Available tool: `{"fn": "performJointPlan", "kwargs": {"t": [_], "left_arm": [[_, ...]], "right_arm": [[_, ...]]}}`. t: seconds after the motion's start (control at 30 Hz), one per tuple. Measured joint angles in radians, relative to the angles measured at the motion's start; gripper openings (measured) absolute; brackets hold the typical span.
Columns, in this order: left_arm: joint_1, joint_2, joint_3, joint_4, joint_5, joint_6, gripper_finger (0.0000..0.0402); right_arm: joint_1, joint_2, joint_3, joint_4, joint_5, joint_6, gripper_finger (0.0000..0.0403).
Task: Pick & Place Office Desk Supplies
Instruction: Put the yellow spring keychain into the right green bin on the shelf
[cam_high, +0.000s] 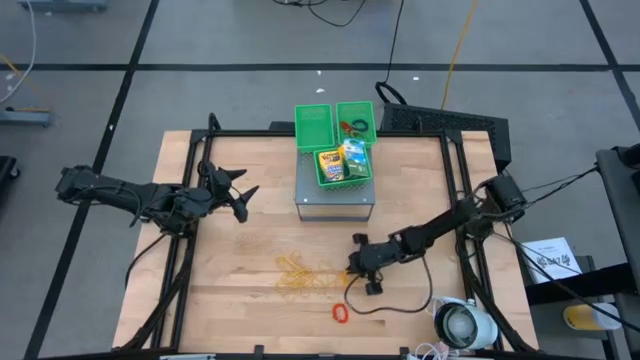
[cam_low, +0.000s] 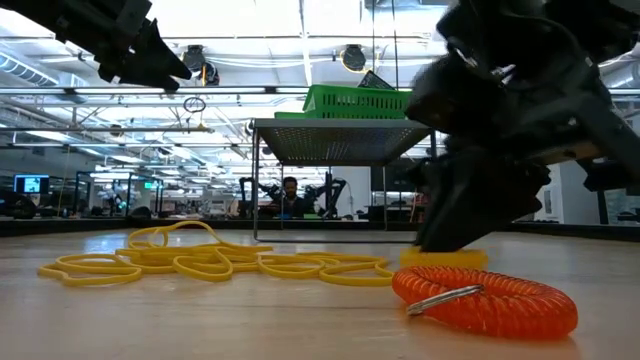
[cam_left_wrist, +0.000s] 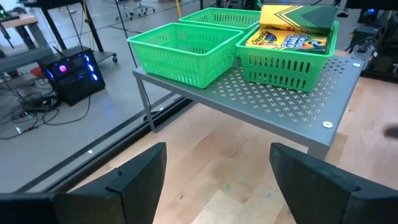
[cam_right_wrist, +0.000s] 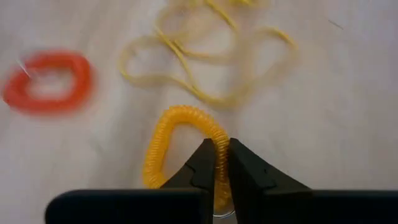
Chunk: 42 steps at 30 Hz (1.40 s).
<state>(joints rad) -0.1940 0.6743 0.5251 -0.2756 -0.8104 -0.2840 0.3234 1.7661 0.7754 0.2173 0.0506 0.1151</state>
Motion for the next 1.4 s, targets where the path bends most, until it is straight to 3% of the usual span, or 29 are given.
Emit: {"fn": "performJointPlan", "kwargs": {"t": [0.2,0.37,0.57,0.73,1.03,1.2,1.4], "left_arm": [[0.000,0.000,0.000,0.022,0.002,-0.001,0.0296],[0.000,0.003,0.000,0.049,0.036,-0.184,0.0296],[-0.002,0.086,-0.001,0.118,0.290,-0.187,0.0296],[-0.036,0.247,-0.001,0.370,0.440,-0.077,0.0296],[-0.093,0.562,0.006,0.844,0.558,0.164,0.0296],[-0.095,0.644,0.006,0.934,0.566,0.219,0.0296],[-0.076,0.649,0.006,0.934,0.566,0.213,0.0296]], "right_arm": [[-0.021,-0.201,-0.002,-0.047,0.052,-0.052,0.0007],[-0.036,-0.324,-0.018,0.069,0.087,-0.167,0.0006],[-0.062,-0.350,-0.062,0.373,0.085,-0.325,0.0005],[-0.105,-0.314,-0.061,0.490,0.085,-0.396,0.0005],[-0.133,-0.277,-0.060,0.583,0.085,-0.432,0.0004],[-0.134,-0.340,-0.057,0.575,0.137,-0.467,0.0004],[-0.182,-0.480,-0.028,0.450,0.130,-0.423,0.0004]]}}
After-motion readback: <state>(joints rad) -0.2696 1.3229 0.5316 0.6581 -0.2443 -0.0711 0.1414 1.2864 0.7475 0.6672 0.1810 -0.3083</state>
